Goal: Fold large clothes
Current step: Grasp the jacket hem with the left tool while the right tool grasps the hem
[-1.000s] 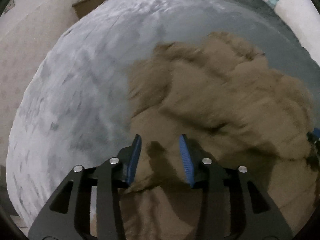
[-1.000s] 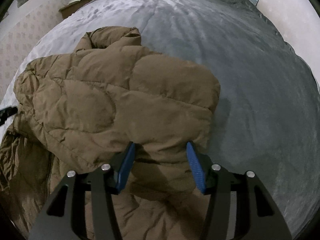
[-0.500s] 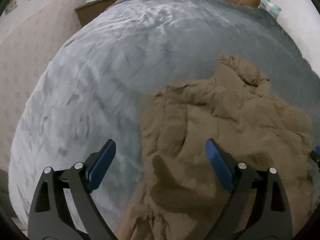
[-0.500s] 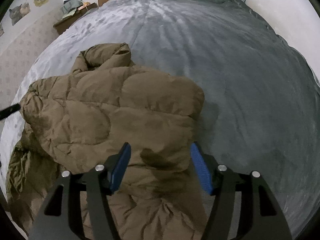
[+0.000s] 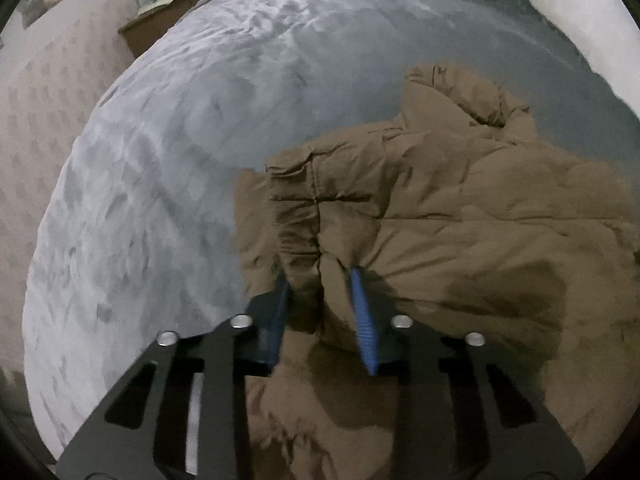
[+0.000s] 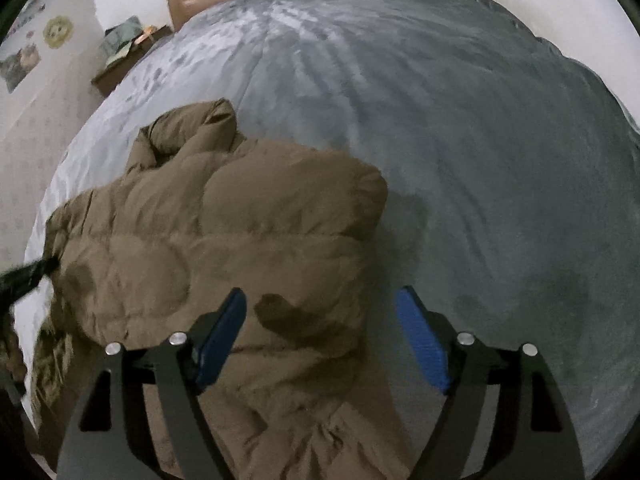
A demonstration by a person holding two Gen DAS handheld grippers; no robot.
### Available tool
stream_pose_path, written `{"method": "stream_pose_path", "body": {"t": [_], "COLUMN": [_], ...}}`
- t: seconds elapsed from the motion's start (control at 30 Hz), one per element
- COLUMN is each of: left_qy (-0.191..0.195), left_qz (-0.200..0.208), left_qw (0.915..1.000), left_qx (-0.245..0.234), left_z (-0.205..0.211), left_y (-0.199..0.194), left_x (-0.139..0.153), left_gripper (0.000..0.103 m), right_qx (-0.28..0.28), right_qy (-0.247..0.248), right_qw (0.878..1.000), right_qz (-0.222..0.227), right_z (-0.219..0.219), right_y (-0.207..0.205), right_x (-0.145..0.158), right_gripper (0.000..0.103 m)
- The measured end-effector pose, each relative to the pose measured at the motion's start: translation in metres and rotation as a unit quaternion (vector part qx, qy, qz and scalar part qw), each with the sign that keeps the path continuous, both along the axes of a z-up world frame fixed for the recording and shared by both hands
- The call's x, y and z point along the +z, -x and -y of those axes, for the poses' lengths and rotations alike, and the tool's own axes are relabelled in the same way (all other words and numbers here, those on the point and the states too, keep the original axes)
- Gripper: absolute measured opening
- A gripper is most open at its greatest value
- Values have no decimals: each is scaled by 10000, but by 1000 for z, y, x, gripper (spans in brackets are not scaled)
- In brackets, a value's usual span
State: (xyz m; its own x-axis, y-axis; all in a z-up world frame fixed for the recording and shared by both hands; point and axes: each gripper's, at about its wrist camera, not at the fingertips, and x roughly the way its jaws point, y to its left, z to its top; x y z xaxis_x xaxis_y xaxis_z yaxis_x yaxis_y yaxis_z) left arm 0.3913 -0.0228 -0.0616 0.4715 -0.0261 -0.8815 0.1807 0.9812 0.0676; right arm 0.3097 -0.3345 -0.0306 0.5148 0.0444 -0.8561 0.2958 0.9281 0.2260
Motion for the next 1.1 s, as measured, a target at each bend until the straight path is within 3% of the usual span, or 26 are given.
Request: {"method": "stream_pose_path", "body": {"t": [0.07, 0.23, 0.5, 0.57, 0.6, 0.7, 0.73, 0.97, 1.1], "left_qy": [12, 391, 193, 7, -263, -448, -416, -254, -245], "left_qz": [103, 9, -127, -105, -30, 298, 425, 563, 589], "left_qw": [9999, 9984, 9993, 9994, 9989, 9974, 9968, 9966, 9974], "left_qx": [97, 414, 283, 317, 393, 486, 542, 551, 339], "left_z": [-13, -48, -41, -47, -43, -50, -53, -51, -23], "left_y": [13, 31, 40, 49, 47, 49, 49, 33, 27], "left_x": [7, 0, -11, -8, -11, -2, 5, 40, 42], "left_gripper": [4, 5, 6, 12, 19, 77, 81, 83, 83], "right_qx": [-73, -63, 115, 115, 107, 110, 109, -12, -157], "right_qy": [-81, -287, -165, -154, -124, -52, -28, 162, 376], "right_qw": [9999, 9996, 9997, 9997, 9998, 9999, 9999, 9999, 9992], "right_qz": [-19, -39, -148, -131, -124, -71, -45, 5, 33], "right_z": [0, -9, -24, -23, -22, -18, -17, -8, -3], "right_y": [-5, -12, -11, -9, -8, -5, -4, 0, 2], "right_x": [-2, -10, -16, -14, -13, -8, -5, 0, 0], "right_gripper": [82, 82, 82, 82, 82, 83, 83, 85, 85]}}
